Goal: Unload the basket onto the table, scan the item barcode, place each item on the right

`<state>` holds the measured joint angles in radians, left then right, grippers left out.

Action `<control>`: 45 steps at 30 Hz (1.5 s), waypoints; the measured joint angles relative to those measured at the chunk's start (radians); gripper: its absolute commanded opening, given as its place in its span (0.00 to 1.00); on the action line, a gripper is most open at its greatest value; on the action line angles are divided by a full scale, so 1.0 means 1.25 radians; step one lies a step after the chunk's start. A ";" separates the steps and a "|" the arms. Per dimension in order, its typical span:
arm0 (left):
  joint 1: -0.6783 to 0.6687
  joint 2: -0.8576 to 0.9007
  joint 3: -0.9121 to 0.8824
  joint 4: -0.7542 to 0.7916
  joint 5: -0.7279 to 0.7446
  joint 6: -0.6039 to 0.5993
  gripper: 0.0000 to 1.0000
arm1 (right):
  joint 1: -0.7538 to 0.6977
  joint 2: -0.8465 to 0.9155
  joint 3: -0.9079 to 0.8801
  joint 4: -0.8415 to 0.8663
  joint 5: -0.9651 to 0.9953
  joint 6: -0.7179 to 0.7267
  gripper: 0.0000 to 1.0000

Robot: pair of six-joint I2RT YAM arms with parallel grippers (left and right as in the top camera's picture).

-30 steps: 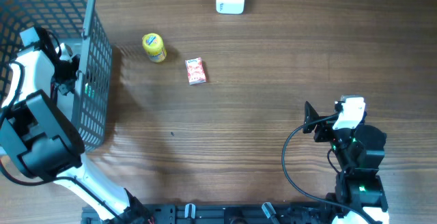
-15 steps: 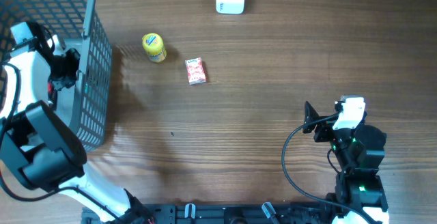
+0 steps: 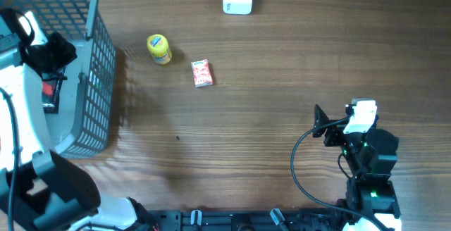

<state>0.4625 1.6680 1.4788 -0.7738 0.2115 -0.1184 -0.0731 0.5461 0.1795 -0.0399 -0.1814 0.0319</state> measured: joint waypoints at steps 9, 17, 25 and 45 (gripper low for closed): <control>0.000 -0.057 0.000 0.004 -0.004 -0.003 0.75 | 0.000 0.000 0.000 0.000 0.000 0.000 1.00; 0.000 0.025 0.000 0.005 -0.026 0.000 1.00 | 0.000 0.000 0.000 0.000 0.000 0.000 1.00; 0.000 0.150 0.000 0.049 -0.031 0.000 1.00 | 0.000 0.000 0.000 -0.001 0.000 0.000 1.00; -0.056 0.282 0.000 0.152 -0.043 0.000 0.97 | 0.000 0.000 0.000 -0.001 0.000 0.000 1.00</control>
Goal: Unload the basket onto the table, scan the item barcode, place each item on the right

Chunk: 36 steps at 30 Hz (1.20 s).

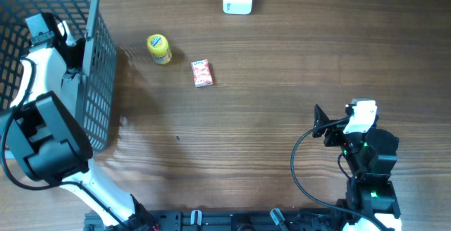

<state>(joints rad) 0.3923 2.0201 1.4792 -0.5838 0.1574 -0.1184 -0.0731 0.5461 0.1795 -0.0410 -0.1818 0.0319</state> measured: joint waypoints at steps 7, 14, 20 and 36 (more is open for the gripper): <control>-0.007 0.038 0.003 0.023 -0.031 0.000 0.97 | 0.000 0.000 0.000 0.000 0.000 0.000 1.00; -0.014 0.051 0.005 0.049 -0.042 0.000 0.39 | 0.000 0.000 0.000 0.000 0.000 0.000 1.00; -0.016 0.054 0.005 0.046 -0.044 0.001 0.34 | 0.000 0.000 0.000 0.000 0.000 0.000 1.00; -0.016 0.046 0.007 0.031 -0.044 0.000 0.30 | 0.000 0.000 0.000 0.000 0.000 0.000 1.00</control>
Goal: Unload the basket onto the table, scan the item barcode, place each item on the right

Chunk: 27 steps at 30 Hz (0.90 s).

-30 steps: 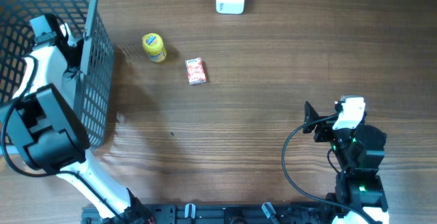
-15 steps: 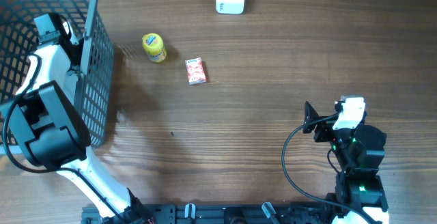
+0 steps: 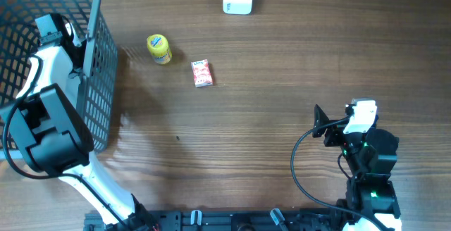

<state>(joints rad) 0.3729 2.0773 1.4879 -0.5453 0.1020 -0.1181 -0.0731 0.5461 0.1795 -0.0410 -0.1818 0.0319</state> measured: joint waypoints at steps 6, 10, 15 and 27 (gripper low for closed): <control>0.000 -0.071 -0.002 0.000 0.000 0.000 0.31 | 0.000 0.000 0.000 0.000 0.000 0.000 1.00; 0.000 -0.128 -0.002 0.000 0.000 0.000 0.32 | 0.000 0.000 0.000 0.000 0.000 0.000 1.00; 0.000 -0.180 -0.002 -0.001 0.000 0.000 0.32 | 0.000 0.000 0.000 0.000 0.000 0.000 1.00; 0.000 -0.399 -0.002 0.001 0.000 0.000 0.35 | 0.000 0.000 0.000 0.000 0.000 0.000 1.00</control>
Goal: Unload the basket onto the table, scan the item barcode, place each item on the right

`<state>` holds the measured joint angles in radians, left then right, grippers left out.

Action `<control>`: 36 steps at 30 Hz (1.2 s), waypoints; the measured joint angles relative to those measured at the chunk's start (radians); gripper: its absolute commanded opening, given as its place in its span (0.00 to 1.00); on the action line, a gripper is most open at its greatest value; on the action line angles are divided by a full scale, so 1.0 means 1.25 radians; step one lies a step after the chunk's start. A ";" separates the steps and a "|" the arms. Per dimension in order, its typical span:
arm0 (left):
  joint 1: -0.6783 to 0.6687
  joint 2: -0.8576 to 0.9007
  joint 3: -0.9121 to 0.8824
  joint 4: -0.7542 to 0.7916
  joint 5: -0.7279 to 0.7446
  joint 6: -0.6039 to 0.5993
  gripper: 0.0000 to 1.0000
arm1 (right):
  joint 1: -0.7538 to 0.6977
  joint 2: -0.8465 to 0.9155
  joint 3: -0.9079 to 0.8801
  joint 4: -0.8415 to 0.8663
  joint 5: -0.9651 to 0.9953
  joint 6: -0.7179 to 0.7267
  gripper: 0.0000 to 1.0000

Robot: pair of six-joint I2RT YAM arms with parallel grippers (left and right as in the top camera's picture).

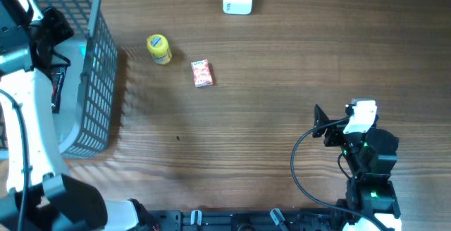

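Note:
A grey mesh basket [99, 83] stands at the left edge. My left gripper [58, 56] hovers over its inside, dark against the basket floor. Right below it is a dark flat item with a red label [57, 90]; whether the fingers hold it or it lies on the floor does not show. The white barcode scanner stands at the far edge, middle. My right gripper [321, 124] rests at the near right, pointing left, nothing near it.
A yellow jar [159, 48] lies on the wooden table [268, 76] just right of the basket. A small red box [202, 73] is a little further right. The right arm's base and cable [303, 167] occupy the near right corner.
My left arm was reaching low into the basket near its right wall; now its wrist is higher and further back-left, and the dark item with the red label shows below the gripper. The right arm is unchanged.
At first my left gripper hung over the basket with the dark red-labelled item lying beneath it. At the two later moments the arm reached down along the basket's right wall, hiding the item. Now the arm is raised, with the item showing slightly further right.

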<state>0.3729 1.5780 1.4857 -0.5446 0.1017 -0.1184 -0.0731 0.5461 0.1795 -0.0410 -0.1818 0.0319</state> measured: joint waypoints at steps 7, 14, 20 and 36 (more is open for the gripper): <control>0.000 -0.042 0.000 -0.010 0.000 0.000 0.36 | 0.000 0.000 0.000 0.000 0.000 0.000 1.00; 0.000 -0.042 0.000 -0.028 -0.001 -0.001 0.77 | 0.000 0.000 0.000 0.000 0.000 0.000 1.00; 0.000 -0.004 0.001 -0.039 -0.031 0.000 1.00 | 0.000 0.000 0.000 0.000 0.000 0.000 1.00; 0.074 0.282 0.000 -0.021 -0.093 0.038 1.00 | 0.000 0.000 0.000 -0.004 0.000 0.000 1.00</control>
<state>0.4660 1.9301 1.4860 -0.5705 -0.0151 -0.0715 -0.0731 0.5461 0.1795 -0.0460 -0.1822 0.0319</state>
